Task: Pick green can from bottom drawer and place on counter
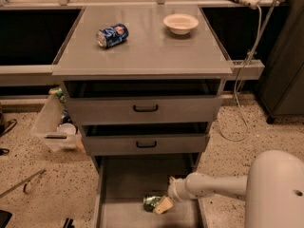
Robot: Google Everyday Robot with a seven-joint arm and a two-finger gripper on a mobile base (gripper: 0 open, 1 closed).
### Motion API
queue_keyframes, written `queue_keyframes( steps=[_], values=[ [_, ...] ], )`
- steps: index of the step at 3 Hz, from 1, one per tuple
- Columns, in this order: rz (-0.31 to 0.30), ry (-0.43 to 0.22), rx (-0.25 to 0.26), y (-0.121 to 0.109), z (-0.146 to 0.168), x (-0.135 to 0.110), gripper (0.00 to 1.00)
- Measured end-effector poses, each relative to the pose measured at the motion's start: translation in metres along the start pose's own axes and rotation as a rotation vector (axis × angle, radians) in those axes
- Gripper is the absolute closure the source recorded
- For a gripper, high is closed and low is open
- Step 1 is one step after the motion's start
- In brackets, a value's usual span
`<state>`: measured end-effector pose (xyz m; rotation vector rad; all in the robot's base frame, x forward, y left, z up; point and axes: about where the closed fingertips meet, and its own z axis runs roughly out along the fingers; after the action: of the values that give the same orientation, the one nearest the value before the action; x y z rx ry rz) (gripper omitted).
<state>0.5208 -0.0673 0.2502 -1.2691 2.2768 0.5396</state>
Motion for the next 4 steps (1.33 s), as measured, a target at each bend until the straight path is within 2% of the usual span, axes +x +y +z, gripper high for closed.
queue_keyframes(
  steps=[1,2,3,4],
  values=[
    [0.122,-0.003,-0.075,0.003,0.082,0.052,0.0],
    [0.122,-0.003,-0.075,0.003,0.082,0.052,0.0],
    [0.129,-0.013,-0.066,0.003,0.105,0.052,0.0],
    [0.13,0.013,-0.058,0.011,0.134,0.054,0.0]
  ],
)
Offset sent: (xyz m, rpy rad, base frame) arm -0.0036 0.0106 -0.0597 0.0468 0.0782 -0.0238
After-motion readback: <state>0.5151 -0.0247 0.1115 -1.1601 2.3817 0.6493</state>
